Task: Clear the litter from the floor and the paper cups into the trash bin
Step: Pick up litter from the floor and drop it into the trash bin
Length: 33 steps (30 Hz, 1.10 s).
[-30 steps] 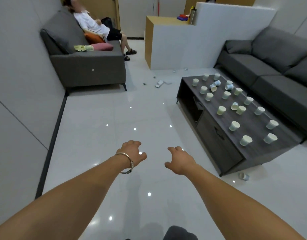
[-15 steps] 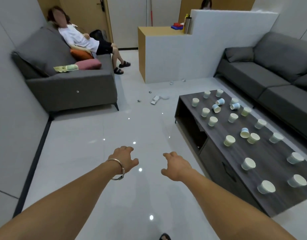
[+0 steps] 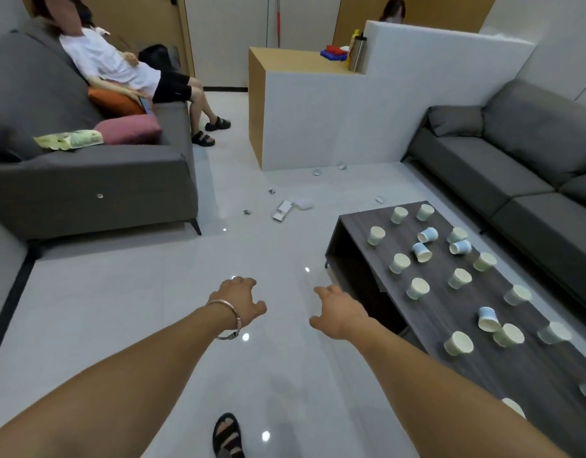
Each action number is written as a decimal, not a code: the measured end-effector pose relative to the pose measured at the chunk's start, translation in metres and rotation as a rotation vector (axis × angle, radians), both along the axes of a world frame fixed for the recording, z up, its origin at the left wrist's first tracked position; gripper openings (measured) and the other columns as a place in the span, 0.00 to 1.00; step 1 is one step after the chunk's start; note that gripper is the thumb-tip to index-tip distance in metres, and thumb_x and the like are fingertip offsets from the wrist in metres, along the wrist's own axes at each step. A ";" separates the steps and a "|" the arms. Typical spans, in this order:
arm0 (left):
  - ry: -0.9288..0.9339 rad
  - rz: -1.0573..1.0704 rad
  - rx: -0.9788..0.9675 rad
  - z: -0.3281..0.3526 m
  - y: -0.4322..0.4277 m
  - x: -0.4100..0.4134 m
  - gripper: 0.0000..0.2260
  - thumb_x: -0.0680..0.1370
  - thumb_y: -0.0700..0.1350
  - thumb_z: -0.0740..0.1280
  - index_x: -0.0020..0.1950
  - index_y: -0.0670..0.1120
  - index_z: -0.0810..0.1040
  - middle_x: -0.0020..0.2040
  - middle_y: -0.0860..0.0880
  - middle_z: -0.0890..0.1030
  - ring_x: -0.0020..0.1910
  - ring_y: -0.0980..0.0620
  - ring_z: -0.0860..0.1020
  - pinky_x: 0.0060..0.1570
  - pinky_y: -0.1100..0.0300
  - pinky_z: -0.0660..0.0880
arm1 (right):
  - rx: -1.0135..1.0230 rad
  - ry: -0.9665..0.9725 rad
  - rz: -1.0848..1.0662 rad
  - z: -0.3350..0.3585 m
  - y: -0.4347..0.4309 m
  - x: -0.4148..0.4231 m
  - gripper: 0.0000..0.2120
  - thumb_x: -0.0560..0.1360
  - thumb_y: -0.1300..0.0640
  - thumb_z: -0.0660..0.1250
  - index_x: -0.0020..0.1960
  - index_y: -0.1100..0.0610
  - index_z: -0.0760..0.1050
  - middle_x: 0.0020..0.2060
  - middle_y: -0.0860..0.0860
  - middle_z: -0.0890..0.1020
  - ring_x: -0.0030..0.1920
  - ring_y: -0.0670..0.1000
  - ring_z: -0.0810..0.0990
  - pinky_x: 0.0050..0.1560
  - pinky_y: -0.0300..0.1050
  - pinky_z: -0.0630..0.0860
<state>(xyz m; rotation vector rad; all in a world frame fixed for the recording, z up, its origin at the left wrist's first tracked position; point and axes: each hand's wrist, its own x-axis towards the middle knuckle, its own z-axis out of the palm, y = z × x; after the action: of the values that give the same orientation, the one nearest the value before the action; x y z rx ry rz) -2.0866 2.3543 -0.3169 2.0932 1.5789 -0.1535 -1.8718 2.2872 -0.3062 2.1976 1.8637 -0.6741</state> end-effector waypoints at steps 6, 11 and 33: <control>0.019 -0.084 0.059 0.019 0.135 0.028 0.30 0.75 0.59 0.61 0.73 0.49 0.63 0.71 0.48 0.66 0.69 0.46 0.64 0.64 0.49 0.68 | 0.072 0.052 -0.065 0.010 0.127 0.017 0.34 0.76 0.45 0.64 0.77 0.52 0.56 0.71 0.54 0.63 0.67 0.57 0.68 0.60 0.50 0.71; 0.044 -0.123 0.033 0.014 0.230 0.067 0.30 0.74 0.60 0.61 0.74 0.50 0.62 0.72 0.48 0.66 0.70 0.47 0.64 0.64 0.49 0.67 | 0.027 0.067 -0.067 -0.002 0.222 0.048 0.35 0.75 0.45 0.65 0.77 0.52 0.55 0.71 0.54 0.64 0.68 0.58 0.67 0.61 0.52 0.71; 0.026 -0.040 -0.134 -0.031 0.701 0.246 0.27 0.74 0.57 0.63 0.71 0.48 0.65 0.68 0.46 0.69 0.67 0.44 0.67 0.63 0.51 0.68 | -0.093 0.024 -0.032 -0.037 0.701 0.250 0.35 0.76 0.45 0.64 0.78 0.52 0.54 0.73 0.54 0.61 0.68 0.58 0.66 0.63 0.52 0.71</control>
<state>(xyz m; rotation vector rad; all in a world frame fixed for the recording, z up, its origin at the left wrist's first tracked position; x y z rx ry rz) -1.8405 3.0558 -0.3479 2.0270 1.4993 -0.2933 -1.6214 2.9880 -0.3434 2.1747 1.7747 -0.7803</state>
